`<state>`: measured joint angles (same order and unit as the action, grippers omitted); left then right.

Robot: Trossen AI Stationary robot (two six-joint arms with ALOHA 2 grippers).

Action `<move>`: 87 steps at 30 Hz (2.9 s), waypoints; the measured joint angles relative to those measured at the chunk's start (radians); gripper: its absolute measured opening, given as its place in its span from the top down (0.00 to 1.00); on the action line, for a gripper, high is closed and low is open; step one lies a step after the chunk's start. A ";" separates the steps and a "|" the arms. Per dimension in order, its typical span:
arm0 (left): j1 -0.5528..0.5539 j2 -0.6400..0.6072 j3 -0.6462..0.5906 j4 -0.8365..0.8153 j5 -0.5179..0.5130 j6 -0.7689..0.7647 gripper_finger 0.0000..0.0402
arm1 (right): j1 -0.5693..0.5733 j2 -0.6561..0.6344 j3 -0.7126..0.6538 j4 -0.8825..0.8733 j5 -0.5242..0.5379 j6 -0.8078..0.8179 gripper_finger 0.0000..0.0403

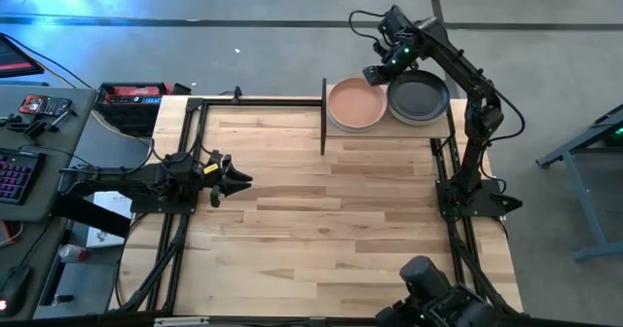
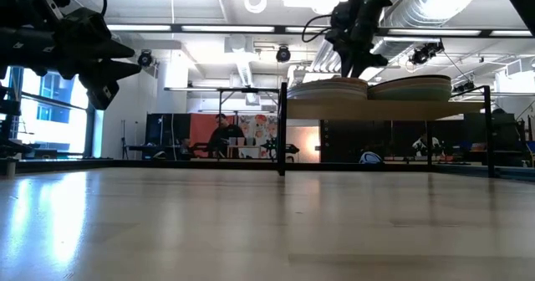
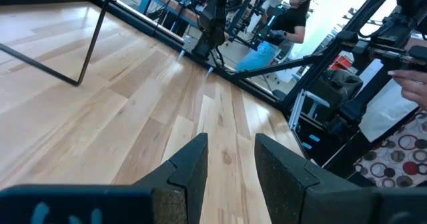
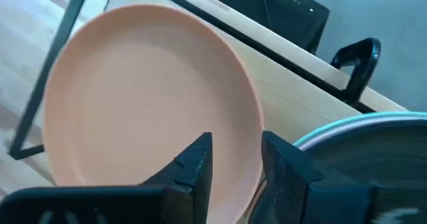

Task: Place and stack plates onto a shelf
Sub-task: Stack the light orange plate on top of the blue plate on the shelf, then return to Home Position

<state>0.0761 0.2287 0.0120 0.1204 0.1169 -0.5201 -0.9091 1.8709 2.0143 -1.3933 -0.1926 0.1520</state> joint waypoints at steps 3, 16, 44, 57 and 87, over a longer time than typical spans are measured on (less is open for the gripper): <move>0.000 0.000 0.000 0.000 0.000 0.000 0.72 | -0.003 -0.001 0.019 -0.014 -0.027 0.028 0.73; 0.000 0.000 0.000 0.000 0.000 0.000 0.72 | 0.133 -0.001 -0.013 -0.098 0.035 0.074 0.73; 0.000 0.000 0.000 0.000 0.000 0.000 0.72 | 0.219 0.000 -0.111 -0.019 0.158 0.119 0.73; 0.000 0.000 0.000 0.000 0.000 0.000 0.72 | 0.335 0.000 0.001 -0.037 0.049 0.055 0.73; 0.000 0.000 0.000 -0.001 -0.005 0.112 0.72 | 0.960 0.000 0.268 0.037 0.116 0.344 0.73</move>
<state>0.0761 0.2289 0.0124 0.1196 0.1120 -0.4085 0.0507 1.8706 2.2826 -1.3563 -0.0771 0.4958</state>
